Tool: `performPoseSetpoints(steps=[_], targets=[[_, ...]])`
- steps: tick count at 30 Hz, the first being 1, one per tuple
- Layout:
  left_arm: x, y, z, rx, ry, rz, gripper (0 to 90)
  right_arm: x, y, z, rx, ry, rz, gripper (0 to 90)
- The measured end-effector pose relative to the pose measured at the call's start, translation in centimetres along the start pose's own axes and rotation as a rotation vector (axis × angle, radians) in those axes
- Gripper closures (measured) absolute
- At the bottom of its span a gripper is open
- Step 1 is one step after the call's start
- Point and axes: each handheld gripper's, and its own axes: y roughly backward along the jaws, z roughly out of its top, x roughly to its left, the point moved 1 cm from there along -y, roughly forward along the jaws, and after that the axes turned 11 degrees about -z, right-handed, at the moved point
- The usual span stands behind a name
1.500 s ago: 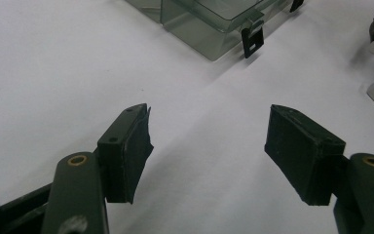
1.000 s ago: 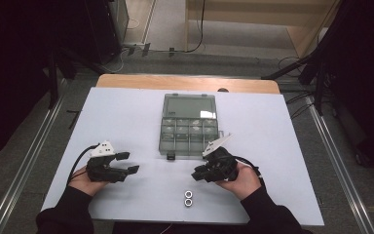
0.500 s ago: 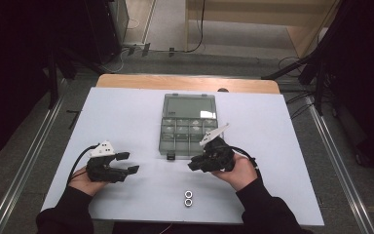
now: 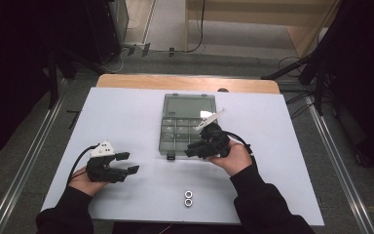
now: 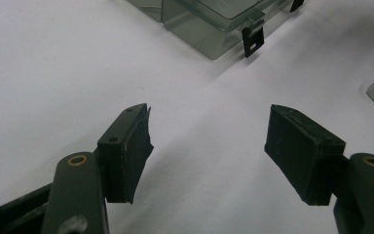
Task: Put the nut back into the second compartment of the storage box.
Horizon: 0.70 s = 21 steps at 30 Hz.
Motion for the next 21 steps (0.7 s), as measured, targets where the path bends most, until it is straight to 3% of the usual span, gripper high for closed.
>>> performPoseSetpoints(steps=[8, 21], targets=[[0.0, 0.0, 0.0, -0.003, 0.001, -0.001, 32.8, -1.4, -0.7, 1.7, 0.025, -0.024, -0.016, 71.3], [0.0, 0.0, 0.0, -0.002, 0.0, -0.004, 32.8, -3.5, -1.6, 4.1, 0.034, -0.093, -0.082, 71.3]])
